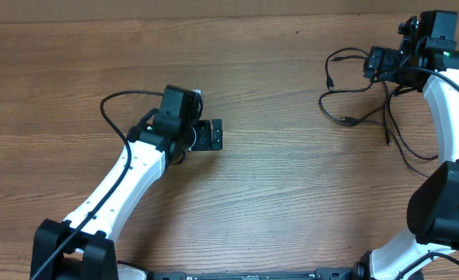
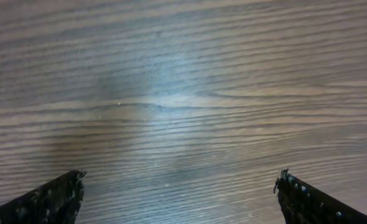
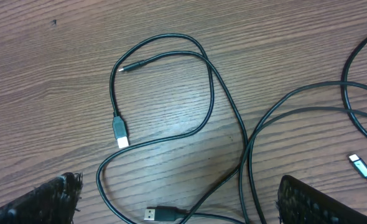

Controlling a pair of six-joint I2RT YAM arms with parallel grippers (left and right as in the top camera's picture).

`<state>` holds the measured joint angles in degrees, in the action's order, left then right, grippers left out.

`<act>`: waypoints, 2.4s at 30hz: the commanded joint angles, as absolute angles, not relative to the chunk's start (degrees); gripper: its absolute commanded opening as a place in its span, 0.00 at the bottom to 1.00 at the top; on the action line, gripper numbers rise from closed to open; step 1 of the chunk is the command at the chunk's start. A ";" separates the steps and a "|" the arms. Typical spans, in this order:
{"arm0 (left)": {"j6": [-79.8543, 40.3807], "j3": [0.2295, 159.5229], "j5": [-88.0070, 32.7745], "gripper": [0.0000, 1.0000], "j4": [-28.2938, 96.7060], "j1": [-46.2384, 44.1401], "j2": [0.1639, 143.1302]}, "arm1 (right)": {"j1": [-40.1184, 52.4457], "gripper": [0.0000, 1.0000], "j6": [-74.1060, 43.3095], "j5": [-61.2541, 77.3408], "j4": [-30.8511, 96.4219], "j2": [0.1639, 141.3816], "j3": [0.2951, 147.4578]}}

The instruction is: Untangle cables

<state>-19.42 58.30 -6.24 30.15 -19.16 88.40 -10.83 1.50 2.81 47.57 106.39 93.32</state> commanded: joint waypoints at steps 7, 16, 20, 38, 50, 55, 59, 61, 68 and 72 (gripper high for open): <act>-29.34 56.45 -4.51 0.99 27.22 -19.53 94.13 | -10.68 1.00 1.28 3.31 47.20 106.21 93.82; -51.37 56.45 -8.21 0.99 36.95 -18.31 95.13 | -10.68 1.00 1.28 3.33 47.20 106.21 93.82; -51.42 56.45 -10.52 0.99 34.89 -18.31 95.13 | -10.68 1.00 1.28 3.33 47.20 106.21 93.82; -47.66 56.45 -11.92 1.00 30.89 -18.65 95.13 | -10.68 1.00 1.28 3.33 47.20 106.21 93.82; -39.57 56.07 -5.10 0.99 30.94 -18.02 89.19 | -10.68 1.00 1.28 3.31 47.20 106.21 93.82; -34.68 51.59 -1.89 1.00 27.18 -18.02 79.96 | -10.68 1.00 1.28 3.33 47.20 106.21 93.82; -34.68 41.12 -0.97 1.00 17.87 -18.00 72.03 | -10.68 1.00 1.28 3.33 47.20 106.21 93.82; -34.70 34.59 -0.89 0.99 11.68 -18.00 68.55 | -10.68 1.00 1.28 3.33 47.20 106.21 93.82; -34.89 15.46 0.38 1.00 -12.40 -17.91 60.34 | -10.68 1.00 1.28 3.31 47.20 106.21 93.82; -34.87 11.38 0.69 0.99 -15.05 -17.91 54.87 | -10.68 1.00 1.28 3.33 47.20 106.21 93.82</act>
<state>-35.94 13.04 -0.75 -13.98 -18.26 58.54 -10.83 1.50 2.79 47.55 106.39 93.32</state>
